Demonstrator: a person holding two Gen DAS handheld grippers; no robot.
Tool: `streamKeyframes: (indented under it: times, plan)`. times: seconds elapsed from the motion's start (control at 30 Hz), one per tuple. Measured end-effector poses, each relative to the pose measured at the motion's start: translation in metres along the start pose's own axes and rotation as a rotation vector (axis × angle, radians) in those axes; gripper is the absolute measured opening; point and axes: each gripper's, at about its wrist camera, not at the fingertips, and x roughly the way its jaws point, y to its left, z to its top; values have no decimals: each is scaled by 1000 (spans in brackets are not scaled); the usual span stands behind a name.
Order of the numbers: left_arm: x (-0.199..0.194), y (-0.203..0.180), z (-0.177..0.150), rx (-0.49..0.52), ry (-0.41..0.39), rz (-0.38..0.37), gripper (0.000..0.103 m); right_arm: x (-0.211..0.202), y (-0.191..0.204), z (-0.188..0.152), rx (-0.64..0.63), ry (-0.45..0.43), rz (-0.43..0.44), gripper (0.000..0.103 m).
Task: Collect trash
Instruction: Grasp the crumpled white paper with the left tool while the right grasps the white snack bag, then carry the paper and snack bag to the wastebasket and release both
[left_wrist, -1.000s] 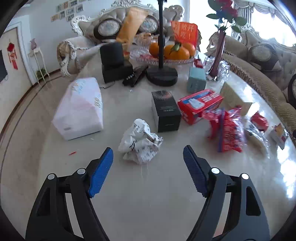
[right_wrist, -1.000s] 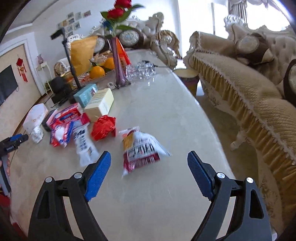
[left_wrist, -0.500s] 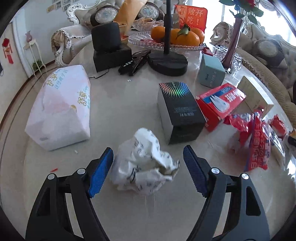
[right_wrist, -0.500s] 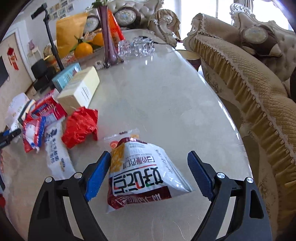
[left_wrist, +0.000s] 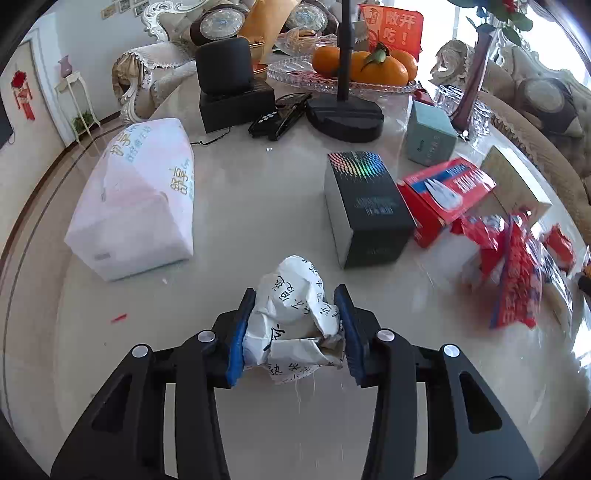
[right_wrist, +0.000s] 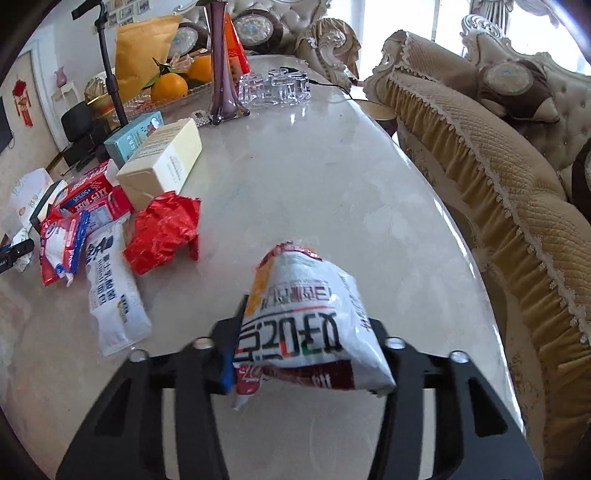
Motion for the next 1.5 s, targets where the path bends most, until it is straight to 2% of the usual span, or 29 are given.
streamKeyframes:
  times: [0.13,0.2,0.33,0.43,0.63,0.77,0.87,0.93,1.07,1.2,1.3,1.5]
  plan:
    - [-23,-2,-11,19,-21,-2,42,-16,6,-5,8,-34,17,38]
    - [-46,-2,-16,18,-48,-30,42,-28,6,-8,12,-54,29,38]
    - [-103,-5,-36,13,-125,-82,42,-66,12,-21,-2,-110,77,38]
    - [-149,-16,-65,44,-174,-127,42,-107,20,-44,-27,-176,130,38]
    - [-228,-56,-155,167,-233,-224,42,-189,35,-116,-74,-265,267,38]
    - [-258,-88,-237,210,-205,-328,43,-222,54,-177,-92,-252,364,38]
    - [-251,-109,-289,223,-127,-374,43,-228,72,-229,-99,-200,407,38]
    - [-237,-119,-316,227,-82,-369,43,-220,83,-262,-93,-137,419,38]
    - [-190,-136,-366,239,0,-347,43,-177,96,-315,-75,9,367,38]
    - [-137,-143,-399,171,99,-370,43,-127,99,-339,-46,114,317,38]
    - [-118,-148,-415,165,163,-383,46,-99,107,-348,-77,172,290,38]
    - [-108,-140,-423,133,184,-350,60,-97,111,-369,-104,191,277,38]
